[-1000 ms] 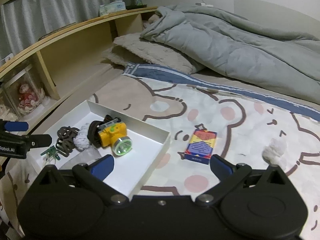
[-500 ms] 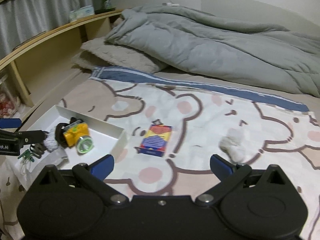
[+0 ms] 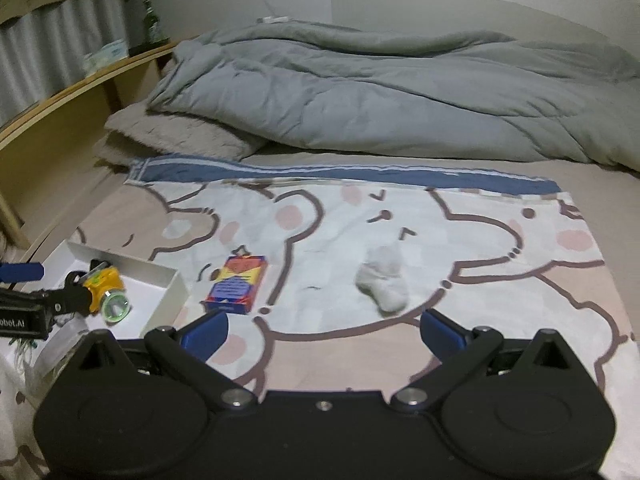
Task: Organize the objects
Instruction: 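Withdraw both tools from the box toward the card box and tissue bundle, then close the left tool on the card box while the right tool grasps the tissue bundle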
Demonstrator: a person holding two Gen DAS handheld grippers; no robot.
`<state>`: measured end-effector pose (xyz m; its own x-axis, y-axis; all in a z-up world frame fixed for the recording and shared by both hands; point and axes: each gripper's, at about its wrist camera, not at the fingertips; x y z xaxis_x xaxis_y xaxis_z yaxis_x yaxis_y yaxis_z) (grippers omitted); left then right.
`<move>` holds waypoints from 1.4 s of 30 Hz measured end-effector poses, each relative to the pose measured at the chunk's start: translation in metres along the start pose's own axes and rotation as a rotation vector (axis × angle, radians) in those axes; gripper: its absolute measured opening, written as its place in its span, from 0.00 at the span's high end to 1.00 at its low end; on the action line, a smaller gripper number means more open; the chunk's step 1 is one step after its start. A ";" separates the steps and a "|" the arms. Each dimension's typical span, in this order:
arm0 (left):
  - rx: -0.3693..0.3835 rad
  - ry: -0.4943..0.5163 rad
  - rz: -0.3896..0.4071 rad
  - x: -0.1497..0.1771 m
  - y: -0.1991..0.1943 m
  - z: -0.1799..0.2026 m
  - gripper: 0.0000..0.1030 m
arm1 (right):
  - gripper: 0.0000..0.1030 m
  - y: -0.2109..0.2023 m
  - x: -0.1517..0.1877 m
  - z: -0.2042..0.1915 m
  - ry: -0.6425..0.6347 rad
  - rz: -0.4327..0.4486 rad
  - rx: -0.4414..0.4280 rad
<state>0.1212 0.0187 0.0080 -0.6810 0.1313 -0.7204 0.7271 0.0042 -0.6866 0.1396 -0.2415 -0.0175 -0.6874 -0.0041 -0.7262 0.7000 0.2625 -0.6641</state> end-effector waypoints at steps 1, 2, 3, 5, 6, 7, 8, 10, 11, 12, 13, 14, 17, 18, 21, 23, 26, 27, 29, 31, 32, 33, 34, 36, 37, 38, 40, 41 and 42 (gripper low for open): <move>0.006 0.002 0.000 -0.001 0.002 0.004 0.00 | 0.00 0.000 0.000 0.003 0.008 0.001 0.005; 0.011 0.004 -0.001 -0.003 0.004 0.008 0.00 | 0.00 0.000 0.000 0.008 0.018 0.003 0.012; 0.015 0.006 -0.003 -0.004 0.006 0.012 0.00 | 0.00 0.000 0.001 0.011 0.025 0.006 0.017; 0.018 0.012 -0.004 -0.007 0.010 0.020 0.00 | 0.00 0.001 0.001 0.018 0.039 0.011 0.028; 0.015 0.014 -0.002 -0.008 0.012 0.024 0.00 | 0.00 0.001 0.001 0.022 0.048 0.014 0.035; 0.014 0.014 0.000 -0.009 0.014 0.027 0.00 | 0.00 0.002 0.001 0.024 0.058 0.017 0.040; 0.014 0.014 0.000 -0.009 0.016 0.029 0.00 | 0.00 0.003 0.002 0.028 0.070 0.019 0.046; 0.018 0.010 -0.007 -0.011 0.020 0.035 0.00 | 0.00 0.006 0.001 0.033 0.088 0.021 0.057; 0.019 0.006 -0.011 -0.012 0.022 0.037 0.00 | 0.00 0.007 0.001 0.035 0.093 0.021 0.064; 0.018 0.003 -0.014 -0.013 0.025 0.039 0.00 | 0.00 0.008 0.001 0.037 0.099 0.024 0.073; 0.016 0.000 -0.013 -0.013 0.027 0.042 0.00 | 0.00 0.010 0.001 0.038 0.103 0.027 0.084; 0.016 -0.003 -0.006 -0.013 0.029 0.044 0.00 | 0.00 0.011 0.001 0.039 0.106 0.033 0.096; 0.029 -0.005 0.042 -0.009 0.035 0.050 0.00 | 0.00 0.017 0.002 0.043 0.125 0.038 0.165; 0.029 -0.005 0.048 -0.008 0.038 0.052 0.00 | 0.00 0.020 0.002 0.044 0.137 0.034 0.194; 0.027 -0.001 0.042 -0.009 0.048 0.057 0.00 | 0.00 0.028 0.003 0.051 0.160 0.036 0.230; 0.031 -0.003 0.043 -0.010 0.055 0.061 0.00 | 0.00 0.032 0.004 0.056 0.168 0.046 0.231; 0.037 -0.018 0.046 -0.010 0.064 0.065 0.00 | 0.00 0.039 0.005 0.064 0.196 0.072 0.243; 0.040 -0.025 0.044 -0.009 0.068 0.067 0.00 | 0.00 0.041 0.005 0.066 0.207 0.083 0.245; 0.044 -0.040 0.038 -0.009 0.075 0.070 0.00 | 0.00 0.045 0.005 0.071 0.227 0.105 0.243; 0.041 -0.064 0.027 -0.009 0.083 0.073 0.00 | 0.00 0.050 0.005 0.075 0.242 0.114 0.242; 0.037 -0.079 0.020 -0.008 0.088 0.074 0.00 | 0.00 0.055 0.005 0.076 0.246 0.116 0.243; 0.034 -0.093 0.013 -0.008 0.092 0.074 0.00 | 0.00 0.058 0.005 0.077 0.245 0.115 0.249; 0.030 -0.105 0.006 -0.007 0.095 0.074 0.00 | 0.00 0.062 0.005 0.077 0.242 0.113 0.259; 0.009 -0.128 -0.005 -0.006 0.103 0.075 0.00 | 0.00 0.070 0.005 0.078 0.241 0.114 0.264; -0.001 -0.139 -0.010 -0.005 0.107 0.075 0.00 | 0.00 0.073 0.005 0.079 0.247 0.115 0.255; -0.008 -0.149 -0.013 -0.004 0.111 0.074 0.00 | 0.00 0.077 0.005 0.080 0.254 0.117 0.250; -0.021 -0.168 -0.026 -0.001 0.119 0.072 0.00 | 0.00 0.084 0.008 0.079 0.255 0.129 0.266; -0.026 -0.179 -0.031 0.000 0.124 0.071 0.00 | 0.00 0.087 0.009 0.079 0.243 0.135 0.278; -0.031 -0.189 -0.036 0.001 0.128 0.069 0.00 | 0.00 0.092 0.010 0.077 0.223 0.131 0.284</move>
<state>0.2076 -0.0495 -0.0870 -0.7088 -0.0584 -0.7030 0.7022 0.0368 -0.7110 0.2115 -0.2922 -0.0997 -0.5921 0.2303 -0.7722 0.7887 -0.0307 -0.6140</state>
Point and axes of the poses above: each gripper's, at about its wrist camera, not at the fingertips, and y roughly the way its jaws point, z to its right, x to its underside, and after that the axes turned 3 degrees about y, right-handed
